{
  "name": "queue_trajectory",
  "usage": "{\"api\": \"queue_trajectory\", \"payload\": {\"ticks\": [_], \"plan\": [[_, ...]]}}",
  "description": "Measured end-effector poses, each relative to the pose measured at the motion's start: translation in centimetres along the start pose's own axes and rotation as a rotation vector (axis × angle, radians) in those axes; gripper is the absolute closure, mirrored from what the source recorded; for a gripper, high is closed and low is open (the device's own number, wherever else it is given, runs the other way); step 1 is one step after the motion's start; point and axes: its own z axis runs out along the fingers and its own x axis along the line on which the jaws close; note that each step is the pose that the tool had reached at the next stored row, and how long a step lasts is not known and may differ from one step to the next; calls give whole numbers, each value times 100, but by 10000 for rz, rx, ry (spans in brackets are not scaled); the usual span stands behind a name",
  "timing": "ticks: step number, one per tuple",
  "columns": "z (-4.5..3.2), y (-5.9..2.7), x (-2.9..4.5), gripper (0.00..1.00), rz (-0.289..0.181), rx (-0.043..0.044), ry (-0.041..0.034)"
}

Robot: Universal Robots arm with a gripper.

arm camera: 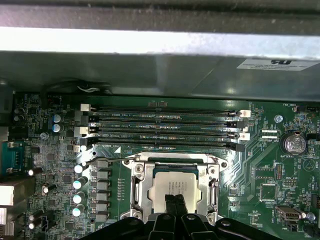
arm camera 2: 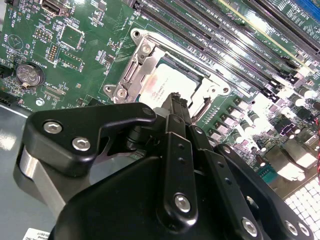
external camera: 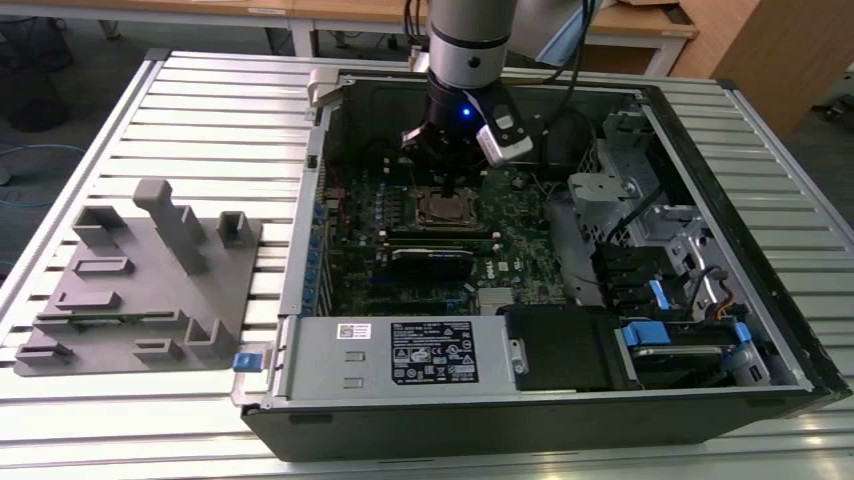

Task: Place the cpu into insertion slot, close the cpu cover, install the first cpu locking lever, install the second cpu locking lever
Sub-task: 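Install the first cpu locking lever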

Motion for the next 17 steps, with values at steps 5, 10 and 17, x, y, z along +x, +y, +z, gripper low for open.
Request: {"api": "queue_trajectory", "payload": {"ticks": [5,10,17], "plan": [[-29,0,-1,89,0,-3,-1],[-59,1,-1,89,1,-3,-2],[-82,1,-2,89,0,-4,-2]]}}
